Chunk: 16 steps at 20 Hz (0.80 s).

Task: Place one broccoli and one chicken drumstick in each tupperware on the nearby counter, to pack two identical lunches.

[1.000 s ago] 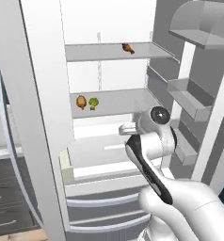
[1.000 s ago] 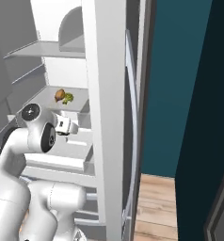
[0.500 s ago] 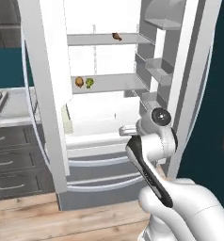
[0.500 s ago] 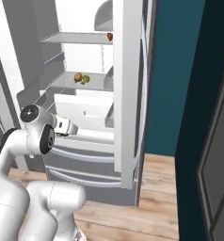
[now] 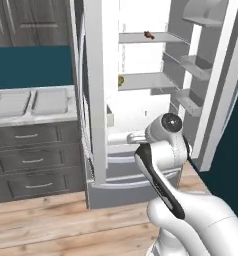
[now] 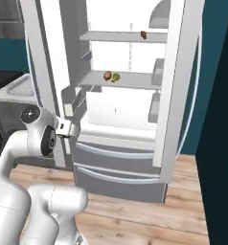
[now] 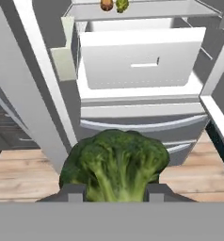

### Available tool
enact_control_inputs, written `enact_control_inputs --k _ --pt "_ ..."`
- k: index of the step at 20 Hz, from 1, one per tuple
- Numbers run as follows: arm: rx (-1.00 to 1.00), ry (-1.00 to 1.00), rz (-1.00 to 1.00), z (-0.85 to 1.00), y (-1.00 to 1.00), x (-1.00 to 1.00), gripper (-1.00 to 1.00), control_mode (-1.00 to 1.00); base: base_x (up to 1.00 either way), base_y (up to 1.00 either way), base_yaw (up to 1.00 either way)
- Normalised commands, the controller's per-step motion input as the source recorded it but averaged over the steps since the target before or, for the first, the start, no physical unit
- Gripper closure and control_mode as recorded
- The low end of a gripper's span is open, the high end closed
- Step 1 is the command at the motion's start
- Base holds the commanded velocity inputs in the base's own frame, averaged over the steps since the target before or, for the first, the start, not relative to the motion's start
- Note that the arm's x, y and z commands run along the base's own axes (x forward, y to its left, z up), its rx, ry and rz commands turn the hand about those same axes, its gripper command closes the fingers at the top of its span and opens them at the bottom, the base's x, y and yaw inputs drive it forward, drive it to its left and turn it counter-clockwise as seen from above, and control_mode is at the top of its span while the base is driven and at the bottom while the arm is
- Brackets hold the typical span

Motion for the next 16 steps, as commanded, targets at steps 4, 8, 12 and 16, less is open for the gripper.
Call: enact_control_inputs --k 4,8,12,16 --pt "0.00 0.00 0.00 0.00 0.00 0.00 1.00 1.00 0.00 1.00 0.00" --pt "0.00 0.00 0.00 0.00 0.00 0.00 1.00 1.00 0.00 1.00 0.00" --pt "0.00 0.00 0.00 0.00 0.00 0.00 1.00 1.00 0.03 1.00 0.00" --pt "0.00 0.00 0.00 0.00 0.00 0.00 1.00 1.00 0.39 1.00 0.00"
